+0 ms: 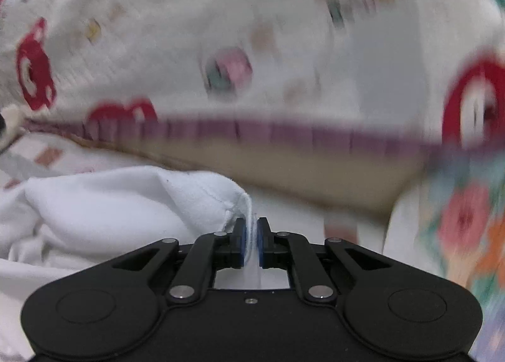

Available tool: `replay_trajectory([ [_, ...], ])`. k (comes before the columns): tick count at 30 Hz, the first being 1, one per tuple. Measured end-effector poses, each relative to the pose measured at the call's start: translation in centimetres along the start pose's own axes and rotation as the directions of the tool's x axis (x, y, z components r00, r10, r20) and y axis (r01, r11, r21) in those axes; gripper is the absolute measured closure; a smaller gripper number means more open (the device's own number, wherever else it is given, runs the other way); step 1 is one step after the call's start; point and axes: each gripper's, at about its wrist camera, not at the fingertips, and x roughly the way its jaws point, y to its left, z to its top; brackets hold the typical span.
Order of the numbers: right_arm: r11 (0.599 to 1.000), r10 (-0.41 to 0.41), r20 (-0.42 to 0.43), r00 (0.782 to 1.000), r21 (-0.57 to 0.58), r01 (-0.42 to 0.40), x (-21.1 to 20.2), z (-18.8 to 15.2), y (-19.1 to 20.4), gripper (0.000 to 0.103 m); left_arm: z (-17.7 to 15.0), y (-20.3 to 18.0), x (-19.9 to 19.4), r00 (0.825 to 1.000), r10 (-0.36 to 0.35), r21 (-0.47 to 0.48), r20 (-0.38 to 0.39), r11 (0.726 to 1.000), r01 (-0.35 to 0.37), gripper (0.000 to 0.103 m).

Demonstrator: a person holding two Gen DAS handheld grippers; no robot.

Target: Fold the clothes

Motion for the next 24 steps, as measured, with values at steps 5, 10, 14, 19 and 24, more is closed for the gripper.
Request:
replay_trajectory([
  [5, 0.987, 0.091, 0.114, 0.989, 0.121, -0.105, -3.1, -1.6, -1.4, 0.094, 0.9, -0.3, -2.8, 0.989, 0.026, -0.015, 0.148, 1.000, -0.024, 0.100],
  [10, 0.979, 0.146, 0.086, 0.986, 0.129, -0.156, -2.7, -1.8, -2.4, 0.092, 0.3, 1.1, -1.0, 0.998, 0.060, -0.086, 0.020, 0.995, -0.058, 0.099],
  [14, 0.969, 0.176, -0.053, 0.983, 0.183, -0.164, -0.8, -4.7, -2.4, 0.087, -1.1, 3.1, 1.5, 0.982, 0.013, -0.203, -0.190, 0.978, -0.052, 0.097],
  [19, 0.972, 0.189, -0.145, 0.971, 0.165, -0.165, -1.4, -7.4, -1.7, 0.085, 0.1, 1.4, 0.6, 0.991, 0.055, -0.076, -0.124, 0.995, -0.065, 0.097],
  [24, 0.993, 0.072, -0.130, 0.989, 0.100, -0.059, -3.9, -7.8, -2.5, 0.087, 0.2, 1.0, -0.1, 0.996, 0.039, -0.077, -0.075, 0.996, -0.045, 0.097],
])
